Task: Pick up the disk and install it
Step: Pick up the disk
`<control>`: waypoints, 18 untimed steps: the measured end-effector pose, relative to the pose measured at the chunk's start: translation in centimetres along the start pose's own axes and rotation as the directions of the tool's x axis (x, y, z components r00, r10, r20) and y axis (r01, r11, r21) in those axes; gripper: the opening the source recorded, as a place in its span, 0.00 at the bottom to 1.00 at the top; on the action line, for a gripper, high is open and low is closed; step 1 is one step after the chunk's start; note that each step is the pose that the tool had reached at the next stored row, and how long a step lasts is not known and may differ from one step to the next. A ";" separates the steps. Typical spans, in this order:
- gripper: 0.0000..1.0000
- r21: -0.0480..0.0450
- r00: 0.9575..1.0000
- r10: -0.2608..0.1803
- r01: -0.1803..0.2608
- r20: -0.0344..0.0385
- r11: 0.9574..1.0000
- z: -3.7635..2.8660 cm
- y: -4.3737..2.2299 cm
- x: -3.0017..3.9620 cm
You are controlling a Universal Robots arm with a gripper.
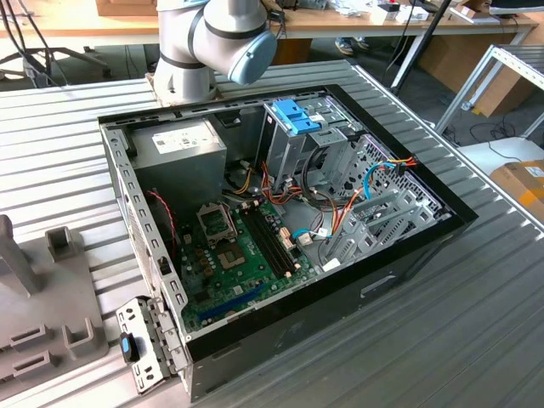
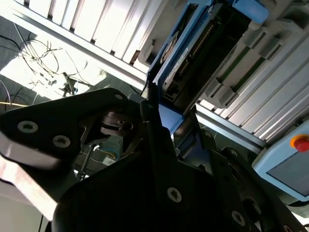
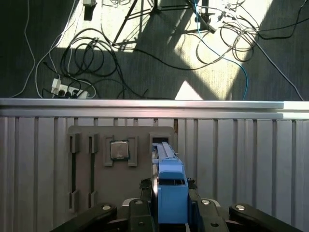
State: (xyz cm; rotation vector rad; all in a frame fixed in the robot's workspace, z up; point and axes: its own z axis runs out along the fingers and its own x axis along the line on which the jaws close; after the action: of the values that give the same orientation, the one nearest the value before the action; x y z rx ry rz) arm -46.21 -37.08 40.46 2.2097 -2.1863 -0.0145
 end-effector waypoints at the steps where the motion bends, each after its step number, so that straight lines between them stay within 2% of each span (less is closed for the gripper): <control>1: 0.36 0.000 1.000 -0.001 0.001 0.000 1.000 -0.85 0.02 0.01; 4: 0.36 0.000 1.000 -0.002 0.002 0.000 1.000 -2.28 0.06 0.04; 10: 0.36 0.000 1.000 -0.003 0.003 0.000 1.000 -4.52 0.13 0.08; 11: 0.36 0.000 1.000 -0.004 0.004 0.000 1.000 -5.43 0.17 0.09; 13: 0.36 0.000 1.000 -0.005 0.005 0.000 1.000 -6.11 0.18 0.10; 15: 0.36 0.000 1.000 -0.006 0.006 0.000 1.000 -7.10 0.21 0.12; 18: 0.36 0.000 1.000 -0.006 0.006 0.000 1.000 -7.16 0.21 0.12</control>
State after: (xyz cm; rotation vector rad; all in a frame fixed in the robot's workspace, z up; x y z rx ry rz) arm -46.21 -37.08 47.63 2.2166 -2.1797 -0.0139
